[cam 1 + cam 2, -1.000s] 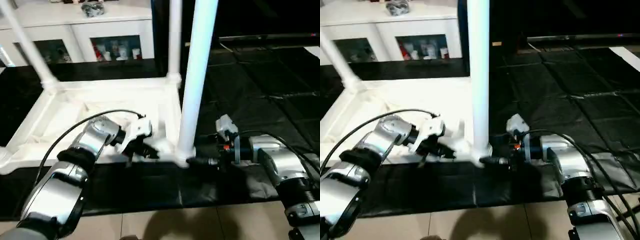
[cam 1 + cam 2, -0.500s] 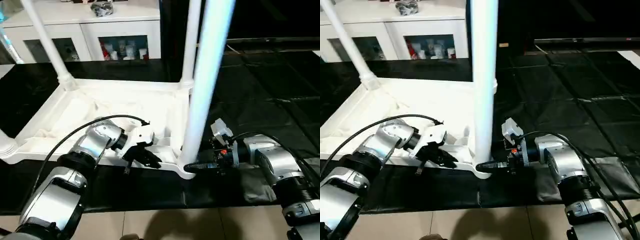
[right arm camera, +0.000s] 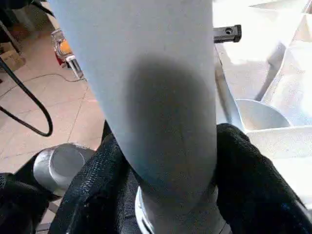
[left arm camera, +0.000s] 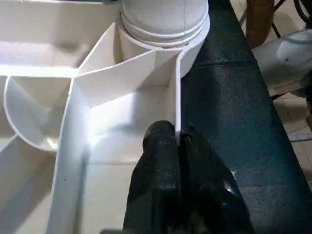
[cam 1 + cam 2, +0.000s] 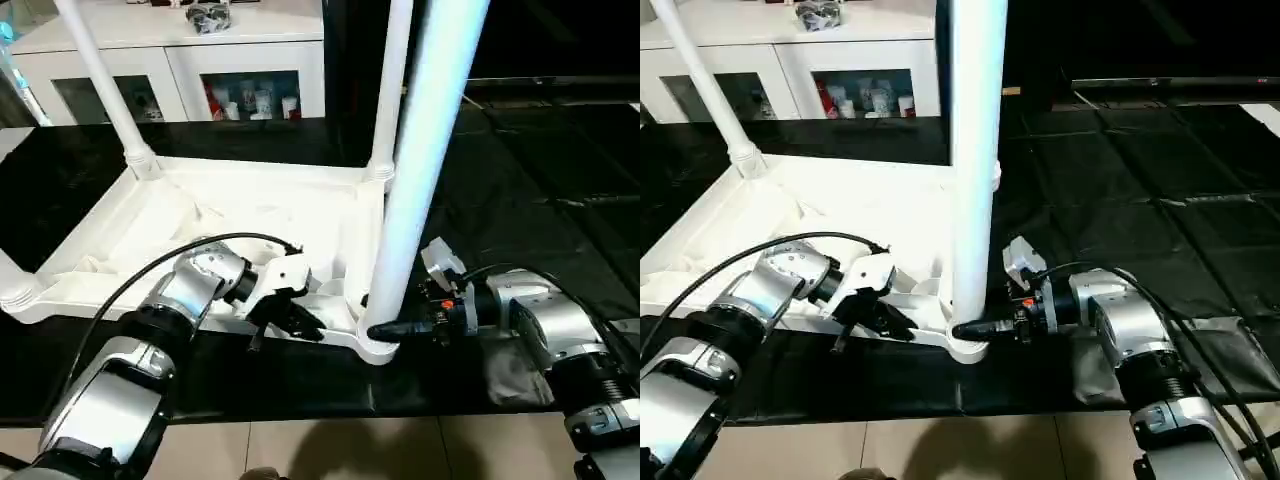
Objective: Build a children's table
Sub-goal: Rotate leg to tighten
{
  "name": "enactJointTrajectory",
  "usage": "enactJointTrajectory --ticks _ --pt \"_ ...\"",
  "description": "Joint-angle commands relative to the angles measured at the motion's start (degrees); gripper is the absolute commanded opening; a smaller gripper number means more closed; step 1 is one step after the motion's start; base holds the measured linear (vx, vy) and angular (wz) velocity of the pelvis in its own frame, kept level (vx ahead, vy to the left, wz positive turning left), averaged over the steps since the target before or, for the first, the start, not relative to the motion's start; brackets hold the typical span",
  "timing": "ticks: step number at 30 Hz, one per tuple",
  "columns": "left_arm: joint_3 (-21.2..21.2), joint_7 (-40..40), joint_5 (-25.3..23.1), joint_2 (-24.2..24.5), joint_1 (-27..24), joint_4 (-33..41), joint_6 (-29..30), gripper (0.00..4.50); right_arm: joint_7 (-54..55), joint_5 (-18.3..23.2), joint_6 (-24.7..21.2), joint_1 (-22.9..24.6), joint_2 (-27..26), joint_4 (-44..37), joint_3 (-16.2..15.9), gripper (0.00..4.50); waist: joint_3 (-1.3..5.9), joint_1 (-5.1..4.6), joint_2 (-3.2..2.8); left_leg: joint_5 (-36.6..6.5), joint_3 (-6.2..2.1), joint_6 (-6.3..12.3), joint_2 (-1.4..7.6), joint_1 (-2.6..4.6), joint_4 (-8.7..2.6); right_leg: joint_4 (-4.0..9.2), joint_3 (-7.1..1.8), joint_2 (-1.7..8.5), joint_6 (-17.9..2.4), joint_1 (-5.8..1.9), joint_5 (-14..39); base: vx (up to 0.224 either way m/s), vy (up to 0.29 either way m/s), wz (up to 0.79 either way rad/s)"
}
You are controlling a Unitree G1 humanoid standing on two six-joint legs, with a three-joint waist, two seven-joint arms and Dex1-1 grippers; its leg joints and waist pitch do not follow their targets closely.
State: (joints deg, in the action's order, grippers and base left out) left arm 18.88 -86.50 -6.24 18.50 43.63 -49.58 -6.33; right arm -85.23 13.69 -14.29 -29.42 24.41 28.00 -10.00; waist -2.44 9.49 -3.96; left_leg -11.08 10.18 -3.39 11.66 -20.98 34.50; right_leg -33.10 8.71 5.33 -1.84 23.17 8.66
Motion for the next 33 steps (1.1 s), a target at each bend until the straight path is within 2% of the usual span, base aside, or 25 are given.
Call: enactJointTrajectory --ticks 1,3,4,6,8,10,11,13,14,15,16,17,18,19,20,21,23,25,26,27,28,30,31,32,33 --pt "0.5 1.6 -0.2 -0.9 0.3 0.5 0.6 0.0 -1.7 0.7 -1.0 0.4 -0.7 -0.9 -1.8 2.16 4.25 -0.52 1.02 -8.0 -0.62 4.83 2.39 0.66 -3.74 3.71 -3.73 4.31 -7.9 -3.23 18.0 0.0 0.0 0.0" --pt "0.0 3.3 -0.1 -1.6 0.7 -0.2 1.2 0.0 -1.4 0.7 -0.8 1.1 -0.8 -1.4 -1.8 2.15 4.28 -0.44 0.84 -8.5 -0.61 4.64 2.41 0.82 -3.72 3.83 -3.76 4.33 -8.0 -3.18 18.1 0.0 0.0 0.0" --pt "-0.1 3.5 -0.1 -1.7 0.8 -0.3 1.4 0.0 -1.3 0.8 -0.9 1.3 -0.8 -1.5 -1.7 2.13 4.25 -0.49 0.96 -8.4 -0.55 4.73 2.4 0.81 -3.74 3.92 -3.75 4.26 -8.0 -3.2 17.9 0.0 0.0 0.0" --pt "-0.8 5.1 0.3 -2.4 1.2 -1.0 2.3 0.0 -0.5 1.1 -1.1 2.4 -1.0 -2.6 -1.6 2.13 4.3 -0.36 0.59 -8.9 -0.63 4.58 2.4 0.84 -3.71 3.84 -3.75 4.3 -8.3 -3.22 17.8 0.0 0.0 0.0" --pt "-1.0 5.5 0.5 -2.6 1.3 -1.2 2.6 0.0 -0.2 1.1 -1.1 2.7 -1.1 -2.9 -1.5 2.12 4.26 -0.25 0.76 -9.1 -0.58 4.55 2.44 1.08 -3.72 4.04 -3.8 4.28 -8.2 -3.07 18.0 0.0 0.0 0.0" --pt "-2.5 9.7 1.0 -4.3 2.4 -2.5 4.4 0.0 2.5 1.1 -1.4 4.6 -2.0 -4.1 -1.1 2.11 4.15 -0.33 0.69 -9.9 -0.58 4.38 2.43 1.07 -3.83 4.16 -3.74 4.2 -8.0 -3.1 19.0 0.0 0.0 0.0" --pt "-3.2 11.8 1.3 -5.1 2.9 -3.1 5.2 0.0 4.0 1.0 -1.2 5.2 -2.6 -4.2 -0.8 2.1 4.01 -0.33 0.28 -11.0 -0.56 4.05 2.34 1.26 -3.84 4.43 -3.7 4.23 -7.8 -2.96 20.6 0.0 0.0 0.0" --pt "-4.7 15.9 1.9 -7.0 4.2 -4.4 7.2 0.0 10.3 -0.1 -1.1 5.9 -4.8 -3.0 0.6 2.1 3.76 -0.44 0.54 -12.8 -0.45 3.29 2.16 1.72 -3.91 5.13 -3.58 4.23 -7.0 -2.75 24.0 0.0 0.0 0.0" --pt "-5.0 16.8 2.0 -7.4 4.5 -4.6 7.7 0.0 12.6 -0.5 -1.3 5.8 -5.5 -2.4 1.1 2.09 3.52 -0.89 0.62 -13.8 -0.56 2.78 1.81 1.34 -4.03 5.28 -3.24 4.23 -5.9 -3.17 26.9 0.0 0.0 0.0" --pt "-5.8 19.0 2.3 -8.4 5.3 -5.2 9.1 0.0 18.1 -1.8 -0.6 5.3 -7.3 -0.6 2.2 2.07 3.41 -1.25 0.6 -14.7 -0.67 2.43 1.57 1.31 -4.07 5.8 -2.79 4.26 -4.2 -3.3 29.9 0.0 0.0 0.0" --pt "-5.8 19.2 2.3 -8.4 5.4 -5.2 9.1 0.0 18.4 -1.8 -0.5 5.2 -7.4 -0.5 2.2 2.06 3.28 -1.64 0.66 -15.3 -0.65 2.21 1.46 1.4 -4.07 6.11 -2.68 4.21 -3.6 -3.11 31.2 0.0 0.0 0.0" --pt "-6.8 22.0 2.6 -9.6 6.4 -5.9 10.7 0.0 24.9 -3.1 -0.2 4.3 -9.7 1.7 3.6 2.06 3.08 -2.51 0.25 -17.3 -0.78 1.56 1.22 1.96 -3.92 6.66 -2.18 4.16 -2.8 -2.79 33.8 0.0 0.0 0.0" --pt "-8.0 25.0 3.3 -10.8 7.6 -6.7 12.5 0.0 30.2 -3.7 -0.6 3.0 -12.0 3.8 4.7 2.04 2.99 -3.33 0.54 -18.4 -0.99 0.98 0.86 1.82 -3.88 7.05 -1.56 4.03 -1.5 -3.14 35.5 0.0 0.0 0.0" --pt "-8.8 26.7 3.7 -11.6 8.5 -7.1 13.7 0.0 33.2 -3.8 -1.3 2.1 -13.5 4.9 5.3 2.03 3.13 -4.41 0.42 -18.9 -1.18 0.81 0.76 1.81 -3.85 7.25 -1.11 4.0 -0.8 -3.33 35.5 0.0 0.0 0.0" --pt "-8.8 26.7 3.7 -11.6 8.5 -7.1 13.7 0.0 33.2 -3.8 -1.3 2.1 -13.5 4.9 5.3 2.03 3.12 -4.87 0.43 -18.6 -1.22 1.13 0.68 1.56 -3.87 7.41 -1.03 3.88 -0.5 -3.49 35.1 0.0 0.0 0.0" --pt "-10.2 29.8 4.4 -12.9 9.9 -8.1 15.4 0.0 38.0 -3.9 -2.3 0.5 -16.3 6.5 6.2 2.03 3.24 -5.56 0.04 -18.5 -1.41 1.71 0.94 1.42 -4.07 7.39 -1.0 3.93 -0.9 -3.73 33.2 0.0 0.0 0.0" --pt "-11.1 31.9 4.7 -13.8 10.9 -8.7 16.4 0.0 42.3 -3.9 -3.0 -1.5 -18.7 8.5 7.2 2.02 3.42 -6.49 0.09 -18.8 -1.68 2.01 1.06 1.14 -4.25 7.22 -0.93 3.96 -1.9 -3.92 30.5 0.0 0.0 0.0" --pt "-11.7 35.2 4.8 -15.0 12.2 -9.3 17.4 0.0 49.5 -3.4 -3.4 -5.8 -23.0 12.6 9.5 2.02 3.51 -7.25 0.42 -18.1 -1.63 2.46 0.86 0.99 -4.21 6.97 -1.22 4.08 -3.3 -3.91 28.5 0.0 0.0 0.0" --pt "-11.7 35.4 4.8 -15.1 12.3 -9.3 17.4 0.0 49.8 -3.4 -3.4 -6.1 -23.3 12.8 9.5 2.02 3.73 -7.68 0.36 -16.6 -1.65 2.66 0.82 0.73 -4.17 6.41 -1.46 4.24 -4.6 -4.07 26.8 0.0 0.0 0.0" --pt "-11.8 35.8 4.8 -15.3 12.5 -9.4 17.7 0.0 50.2 -3.4 -3.2 -7.2 -24.2 13.7 9.6 2.02 3.89 -7.61 0.27 -14.5 -1.53 3.36 0.95 0.62 -4.15 6.18 -1.74 4.21 -5.5 -4.16 24.1 0.0 0.0 0.0" --pt "-11.8 36.0 4.7 -15.4 12.6 -9.4 17.7 0.0 49.9 -3.4 -2.9 -7.7 -24.6 14.1 9.6 2.02 3.9 -7.53 0.67 -13.5 -1.37 3.97 0.98 0.54 -4.13 6.14 -1.9 4.16 -6.1 -4.14 22.8 0.0 0.0 0.0" --pt "-11.6 35.7 4.3 -15.2 12.4 -9.1 17.5 0.0 47.5 -4.0 -1.3 -8.2 -25.3 14.1 8.4 2.02 4.22 -6.98 0.75 -9.3 -1.12 5.6 1.04 0.13 -3.86 5.01 -2.39 4.29 -8.1 -4.39 17.6 0.0 0.0 0.0" --pt "-11.6 35.6 4.3 -15.2 12.4 -9.0 17.5 0.0 47.3 -4.0 -1.2 -8.2 -25.4 14.0 8.3 2.37 4.3 -6.77 0.81 -8.2 -1.06 6.02 1.15 0.19 -3.81 4.86 -2.48 4.29 -8.5 -4.31 16.3 0.0 0.0 0.0" --pt "-11.4 35.3 3.9 -15.1 12.2 -8.9 17.4 0.0 46.6 -4.2 -1.3 -8.1 -25.4 13.7 7.9 2.37 4.46 -6.56 0.74 -6.0 -1.08 6.73 1.26 -0.02 -3.72 4.21 -2.61 4.24 -9.5 -4.52 13.0 0.0 0.0 0.0" --pt "-10.9 34.6 3.0 -14.7 11.7 -8.6 16.9 0.0 45.3 -4.2 -1.4 -7.7 -25.5 13.2 7.4 2.58 4.65 -6.26 0.75 -3.9 -1.08 7.62 1.42 -0.06 -3.64 3.75 -2.68 4.23 -10.2 -4.55 9.8 0.0 0.0 0.0"
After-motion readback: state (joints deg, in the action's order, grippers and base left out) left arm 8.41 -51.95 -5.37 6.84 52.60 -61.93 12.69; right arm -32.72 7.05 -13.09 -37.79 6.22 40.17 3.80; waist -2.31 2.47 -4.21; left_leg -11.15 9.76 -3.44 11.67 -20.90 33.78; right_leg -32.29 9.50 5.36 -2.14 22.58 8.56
